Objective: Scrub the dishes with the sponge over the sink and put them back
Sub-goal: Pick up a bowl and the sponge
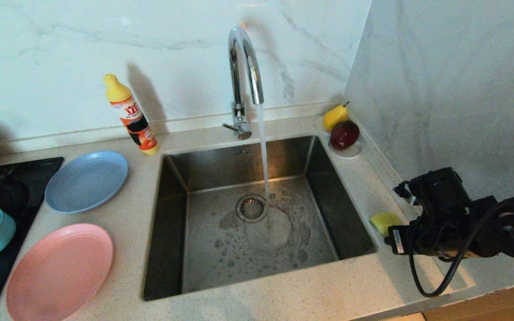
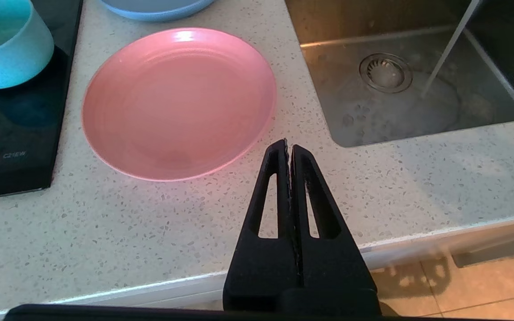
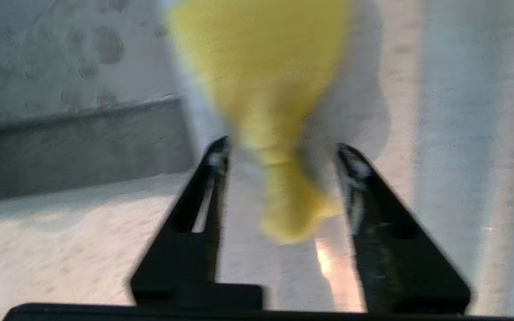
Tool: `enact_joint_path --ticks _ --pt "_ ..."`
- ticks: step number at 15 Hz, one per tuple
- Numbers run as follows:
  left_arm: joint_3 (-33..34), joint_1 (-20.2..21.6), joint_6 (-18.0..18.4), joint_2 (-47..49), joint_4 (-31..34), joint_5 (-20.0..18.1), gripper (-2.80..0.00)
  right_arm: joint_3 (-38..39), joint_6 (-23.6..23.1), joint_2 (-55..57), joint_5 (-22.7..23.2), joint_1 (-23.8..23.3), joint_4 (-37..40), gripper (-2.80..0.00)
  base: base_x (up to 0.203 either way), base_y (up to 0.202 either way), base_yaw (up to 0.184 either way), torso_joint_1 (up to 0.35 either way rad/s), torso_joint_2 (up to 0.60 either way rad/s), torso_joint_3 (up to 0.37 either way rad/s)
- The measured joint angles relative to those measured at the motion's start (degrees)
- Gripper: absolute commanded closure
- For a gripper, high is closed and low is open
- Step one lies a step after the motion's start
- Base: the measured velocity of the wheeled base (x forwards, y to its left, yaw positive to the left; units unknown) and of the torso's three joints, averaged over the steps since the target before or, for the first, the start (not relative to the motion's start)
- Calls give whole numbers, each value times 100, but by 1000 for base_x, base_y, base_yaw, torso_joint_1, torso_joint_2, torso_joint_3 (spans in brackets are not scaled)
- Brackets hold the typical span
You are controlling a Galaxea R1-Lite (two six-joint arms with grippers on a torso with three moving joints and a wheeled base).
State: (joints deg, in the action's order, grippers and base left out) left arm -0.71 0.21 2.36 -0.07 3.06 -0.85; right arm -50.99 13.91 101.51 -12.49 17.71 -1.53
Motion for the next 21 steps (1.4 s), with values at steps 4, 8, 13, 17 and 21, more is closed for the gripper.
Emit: enact_joint_path --ticks 4,8,13,17,21 --pt "0 0 0 0 0 -2 0 -14 -9 3 5 11 14 0 0 0 0 0 0 0" --pt "2 0 -2 0 0 -2 0 -30 -15 -122 11 29 78 0 0 0 0 0 0 0" --pt "0 0 0 0 0 -2 0 -40 -25 -801 57 573 490 0 0 0 0 0 0 0" --pt "0 -2 0 0 0 -2 0 -419 -16 -1534 59 1560 1268 0 0 0 0 0 0 0" --pt "0 0 0 0 0 -2 0 -1048 64 -2043 -2 2578 2106 0 0 0 0 0 0 0"
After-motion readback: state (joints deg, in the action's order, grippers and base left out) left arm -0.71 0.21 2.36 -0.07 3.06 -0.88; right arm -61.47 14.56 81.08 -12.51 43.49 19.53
